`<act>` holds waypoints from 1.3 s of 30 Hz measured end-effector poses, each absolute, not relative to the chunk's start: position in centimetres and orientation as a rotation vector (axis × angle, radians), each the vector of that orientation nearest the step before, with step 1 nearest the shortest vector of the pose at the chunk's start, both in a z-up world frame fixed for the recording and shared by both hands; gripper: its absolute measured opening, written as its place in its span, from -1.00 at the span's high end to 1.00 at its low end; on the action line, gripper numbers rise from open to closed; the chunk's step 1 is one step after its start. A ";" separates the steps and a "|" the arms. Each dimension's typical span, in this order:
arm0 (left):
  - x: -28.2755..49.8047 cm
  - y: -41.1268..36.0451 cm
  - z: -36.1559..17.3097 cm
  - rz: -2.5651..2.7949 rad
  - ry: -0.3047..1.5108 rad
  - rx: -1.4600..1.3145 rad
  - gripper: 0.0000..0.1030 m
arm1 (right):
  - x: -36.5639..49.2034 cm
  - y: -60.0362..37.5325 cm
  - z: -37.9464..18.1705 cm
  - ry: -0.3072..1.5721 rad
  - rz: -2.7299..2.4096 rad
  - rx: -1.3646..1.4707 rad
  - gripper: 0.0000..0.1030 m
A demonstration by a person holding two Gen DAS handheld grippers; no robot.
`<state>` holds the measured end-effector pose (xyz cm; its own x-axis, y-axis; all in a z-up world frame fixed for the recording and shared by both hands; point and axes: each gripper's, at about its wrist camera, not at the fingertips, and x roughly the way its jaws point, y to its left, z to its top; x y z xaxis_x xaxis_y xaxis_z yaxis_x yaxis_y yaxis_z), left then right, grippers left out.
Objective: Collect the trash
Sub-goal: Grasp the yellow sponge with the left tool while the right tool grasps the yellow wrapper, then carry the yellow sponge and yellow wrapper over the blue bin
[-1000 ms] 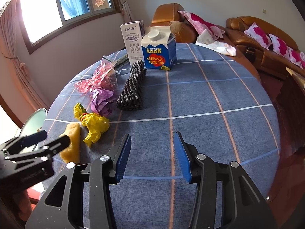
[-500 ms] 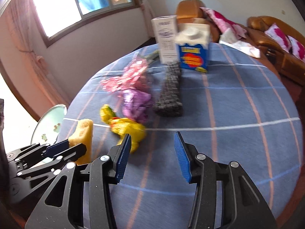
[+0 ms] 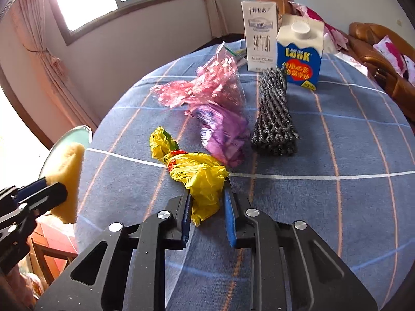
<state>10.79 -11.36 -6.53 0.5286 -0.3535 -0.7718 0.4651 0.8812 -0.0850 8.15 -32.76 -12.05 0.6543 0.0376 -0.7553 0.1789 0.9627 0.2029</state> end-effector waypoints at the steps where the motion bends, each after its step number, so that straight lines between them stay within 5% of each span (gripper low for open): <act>1: 10.8 -11.0 -6.5 -0.487 0.886 0.131 0.47 | 7.7 -32.5 -11.5 0.843 -0.078 0.276 0.56; 39: 12.4 1.9 -6.9 -0.233 0.860 0.064 0.47 | 10.0 -18.5 -8.5 0.824 0.080 0.186 0.55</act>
